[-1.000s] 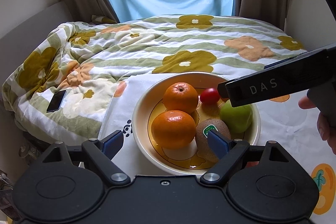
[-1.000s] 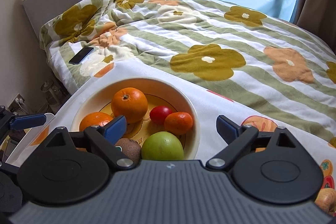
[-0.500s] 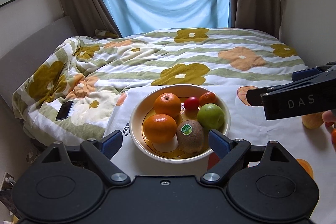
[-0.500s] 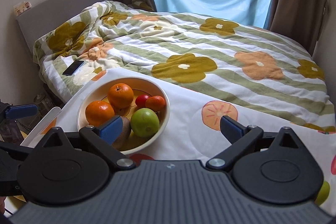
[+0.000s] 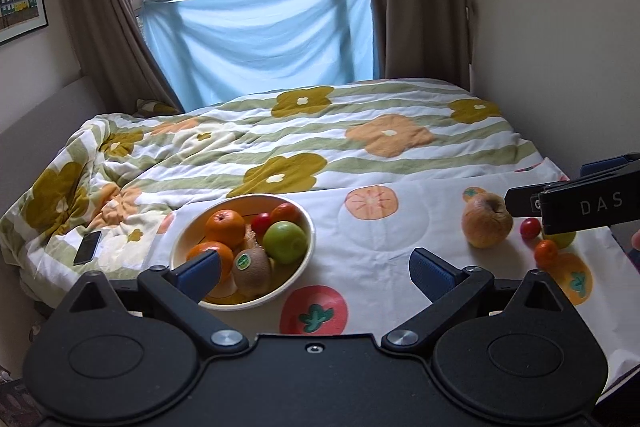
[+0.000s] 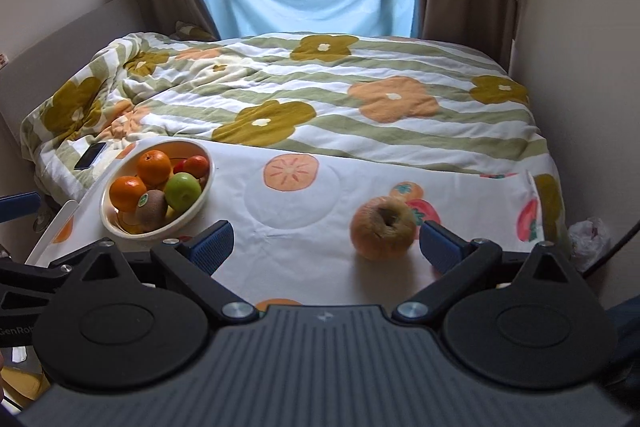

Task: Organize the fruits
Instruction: 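Move both open tools back toward the brown apple and green apple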

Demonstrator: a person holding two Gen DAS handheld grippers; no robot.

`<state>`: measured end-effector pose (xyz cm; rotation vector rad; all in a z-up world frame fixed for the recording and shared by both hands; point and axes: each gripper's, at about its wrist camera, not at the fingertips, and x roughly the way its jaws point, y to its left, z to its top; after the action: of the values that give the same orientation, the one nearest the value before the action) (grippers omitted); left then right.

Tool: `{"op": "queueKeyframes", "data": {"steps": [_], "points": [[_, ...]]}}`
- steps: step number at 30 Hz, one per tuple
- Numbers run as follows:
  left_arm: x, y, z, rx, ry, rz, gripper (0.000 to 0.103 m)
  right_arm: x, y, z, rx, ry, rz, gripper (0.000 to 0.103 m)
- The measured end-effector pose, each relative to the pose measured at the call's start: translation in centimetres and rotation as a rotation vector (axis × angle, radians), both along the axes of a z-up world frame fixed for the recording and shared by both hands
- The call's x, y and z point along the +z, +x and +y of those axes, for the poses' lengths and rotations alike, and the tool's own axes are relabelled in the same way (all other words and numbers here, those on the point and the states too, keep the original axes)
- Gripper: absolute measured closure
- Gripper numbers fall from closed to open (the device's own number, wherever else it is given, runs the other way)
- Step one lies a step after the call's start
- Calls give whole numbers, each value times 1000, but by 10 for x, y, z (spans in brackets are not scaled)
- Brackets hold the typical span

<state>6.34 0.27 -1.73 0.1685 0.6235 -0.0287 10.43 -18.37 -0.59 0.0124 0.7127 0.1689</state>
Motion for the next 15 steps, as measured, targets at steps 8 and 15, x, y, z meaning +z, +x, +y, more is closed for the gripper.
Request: {"op": "queueKeyframes", "data": {"steps": [8,15], "points": [[-4,16,-57,-178,2,-7,1,-5,-17,-67,-130,15,11,0],[-26,48,-95,-318,24,25,1,-20,-10,-103,-242,30,23,0]]}}
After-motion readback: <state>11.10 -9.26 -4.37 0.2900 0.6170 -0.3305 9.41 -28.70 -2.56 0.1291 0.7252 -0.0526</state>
